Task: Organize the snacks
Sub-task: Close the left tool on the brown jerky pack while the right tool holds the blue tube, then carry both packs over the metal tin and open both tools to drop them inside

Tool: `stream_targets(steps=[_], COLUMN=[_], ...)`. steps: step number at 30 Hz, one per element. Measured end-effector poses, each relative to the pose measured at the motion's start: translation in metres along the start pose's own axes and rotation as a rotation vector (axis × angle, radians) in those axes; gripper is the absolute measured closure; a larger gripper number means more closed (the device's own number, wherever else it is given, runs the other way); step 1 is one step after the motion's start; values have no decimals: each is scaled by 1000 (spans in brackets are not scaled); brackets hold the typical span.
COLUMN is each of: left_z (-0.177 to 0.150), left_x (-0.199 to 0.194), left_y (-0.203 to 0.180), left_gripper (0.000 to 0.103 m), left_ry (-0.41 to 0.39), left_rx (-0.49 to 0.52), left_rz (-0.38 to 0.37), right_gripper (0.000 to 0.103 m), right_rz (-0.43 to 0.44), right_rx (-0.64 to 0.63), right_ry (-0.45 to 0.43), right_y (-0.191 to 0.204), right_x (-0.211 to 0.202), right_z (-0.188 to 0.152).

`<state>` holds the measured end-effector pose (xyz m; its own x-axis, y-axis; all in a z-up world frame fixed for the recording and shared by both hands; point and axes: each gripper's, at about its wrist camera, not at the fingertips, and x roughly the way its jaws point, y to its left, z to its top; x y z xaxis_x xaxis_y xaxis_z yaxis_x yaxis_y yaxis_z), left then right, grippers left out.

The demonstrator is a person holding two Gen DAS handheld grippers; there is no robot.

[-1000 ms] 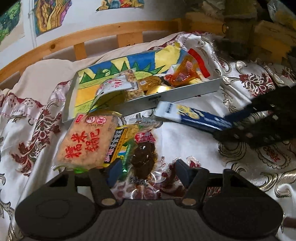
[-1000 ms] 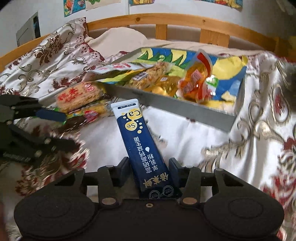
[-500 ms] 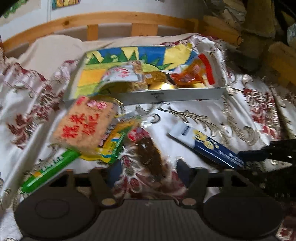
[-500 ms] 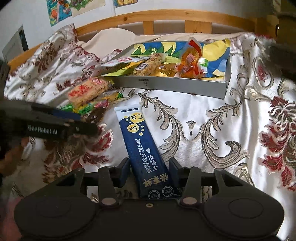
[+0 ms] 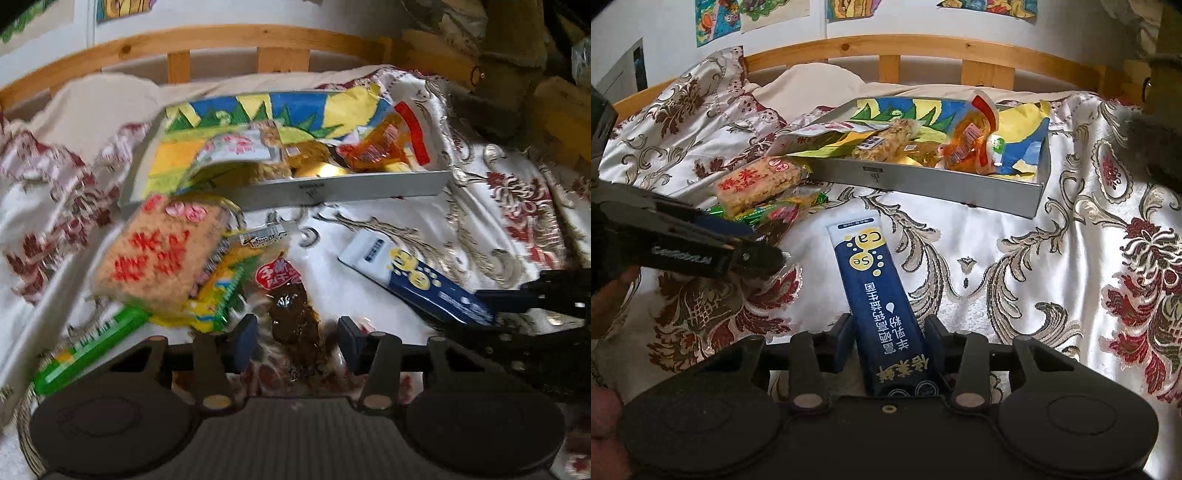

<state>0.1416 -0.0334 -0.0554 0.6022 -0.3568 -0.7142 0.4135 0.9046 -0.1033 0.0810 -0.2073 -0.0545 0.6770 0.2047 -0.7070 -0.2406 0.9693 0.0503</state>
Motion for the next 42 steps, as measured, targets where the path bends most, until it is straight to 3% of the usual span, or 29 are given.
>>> stream_targets(steps=[3,8,10,12,16,19,21,24,36,42], left_z=[-5,-8,-7,-6,-4,-4,-4,-4,-6,-5], left_x=[-8,-10,-10,-8,0,3,3,2,-19,-41], left_y=[-3,-8,-7,-6,-4,-2,-2,-1,-4,-5], left_gripper=[51,48,43,31,30,36,49,52,55,55], left_ry=[35,43,32,25,20,12,6,9,25,-22], left_rx=[-12,-4,-10,-17,-29,-51,-46,-54,-166,-225], left_rz=[-33,23,14,18,26,29,37,24,-32,-23], right_gripper=[60,57,55,49,44,45,59,62,68,68], right_rz=[-1,-5,-3,0,8,-4,-9,-11,-47,-25], right_rx=[9,3,4,7,-9,-49,-58,-71,-111,-5], right_ry=[-1,-1,-9,-15,-28,-35,-44,-50,-23,-46], right_y=[0,1,1,0,1,6,7,10,23,20], right_x=[-3,-2,-2,0,5,10,11,11,-6,-24], right_z=[1,0,-1,-1,0,0,-1,-1,-4,-6])
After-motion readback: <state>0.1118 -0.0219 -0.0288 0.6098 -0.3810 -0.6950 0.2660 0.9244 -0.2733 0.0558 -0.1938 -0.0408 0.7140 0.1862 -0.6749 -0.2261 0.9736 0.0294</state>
